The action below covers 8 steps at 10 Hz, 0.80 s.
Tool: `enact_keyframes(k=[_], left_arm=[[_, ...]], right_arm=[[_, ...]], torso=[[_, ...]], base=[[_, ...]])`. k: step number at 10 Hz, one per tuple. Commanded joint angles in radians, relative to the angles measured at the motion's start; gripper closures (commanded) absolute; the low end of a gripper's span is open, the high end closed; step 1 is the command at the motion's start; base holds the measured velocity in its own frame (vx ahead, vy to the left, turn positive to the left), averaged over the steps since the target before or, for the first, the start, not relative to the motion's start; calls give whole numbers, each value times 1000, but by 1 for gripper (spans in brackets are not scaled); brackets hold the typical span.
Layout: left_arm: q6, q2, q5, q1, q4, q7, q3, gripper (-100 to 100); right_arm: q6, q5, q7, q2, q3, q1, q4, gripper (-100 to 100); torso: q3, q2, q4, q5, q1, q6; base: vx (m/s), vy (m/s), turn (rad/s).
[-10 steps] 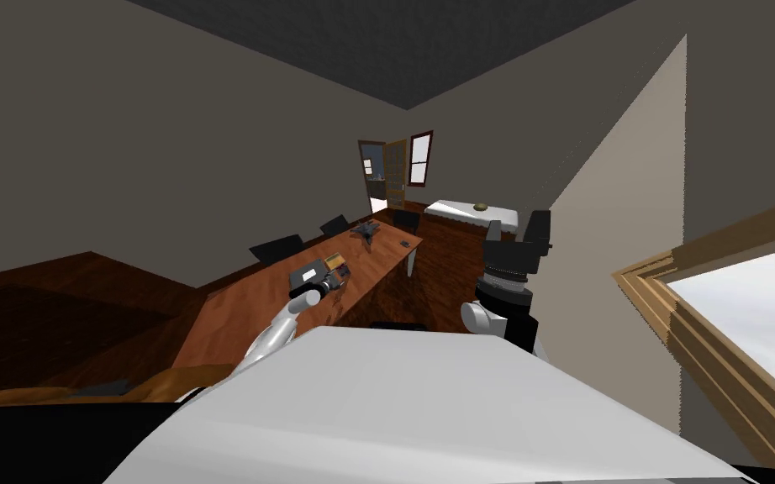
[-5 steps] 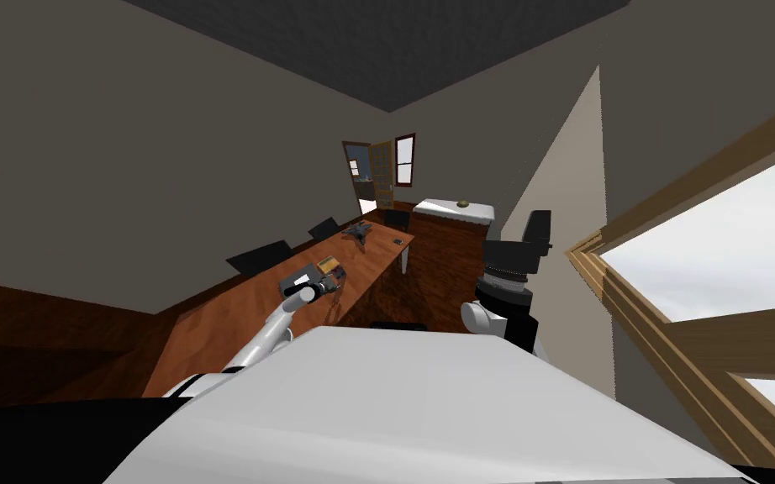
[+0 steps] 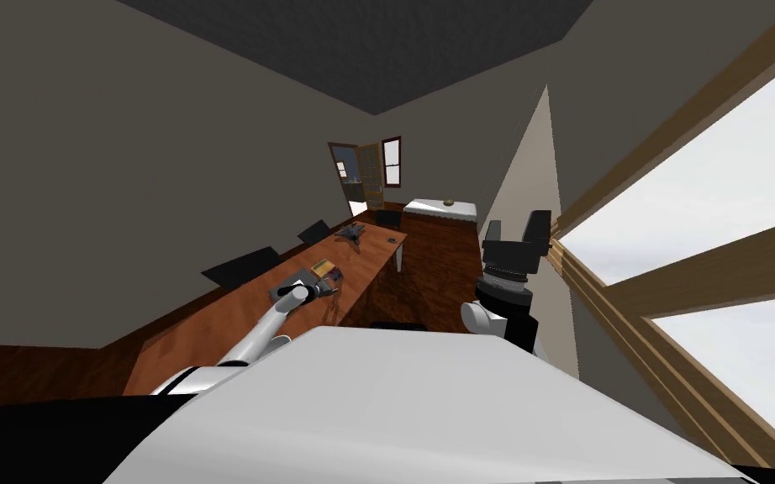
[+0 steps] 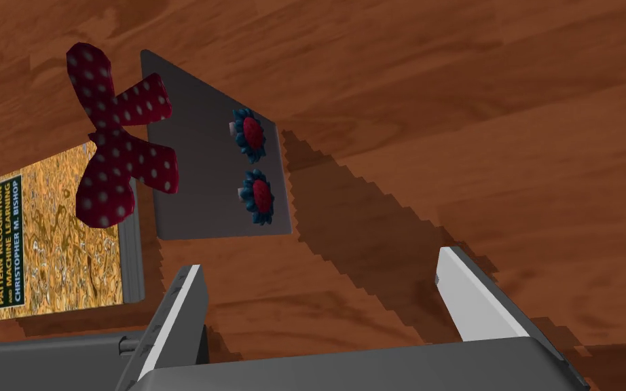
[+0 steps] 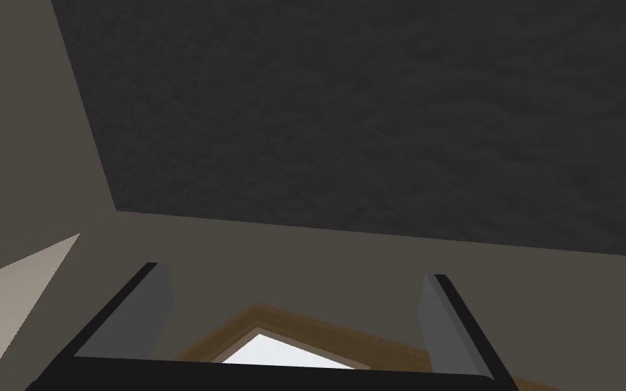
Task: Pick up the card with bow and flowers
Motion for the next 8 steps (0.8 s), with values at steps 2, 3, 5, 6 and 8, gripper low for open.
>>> enact_keyframes(k=[2, 3, 5, 6, 8], left_arm=[[40, 21, 52, -29, 74, 2, -1, -100], [72, 39, 91, -47, 103, 5, -1, -100], [102, 56, 129, -64, 167, 8, -2, -100], [130, 72, 164, -80, 215, 11, -2, -100], [156, 87, 197, -95, 249, 13, -3, -100]], right_arm=[[0, 0, 0, 0, 0, 0, 0, 0], [0, 0, 0, 0, 0, 0, 0, 0], [0, 0, 0, 0, 0, 0, 0, 0], [0, 0, 0, 0, 0, 0, 0, 0], [0, 0, 0, 0, 0, 0, 0, 0]], torso=[[0, 0, 0, 0, 0, 1], [-1, -1, 0, 0, 1, 0], [-1, -2, 0, 0, 1, 0], [-1, -1, 0, 0, 1, 1], [-1, -1, 0, 1, 2, 0]], base=[[-53, 59, -221], [-52, 54, -273], [-56, 53, -205], [-97, 75, -365], [-42, 61, -158]])
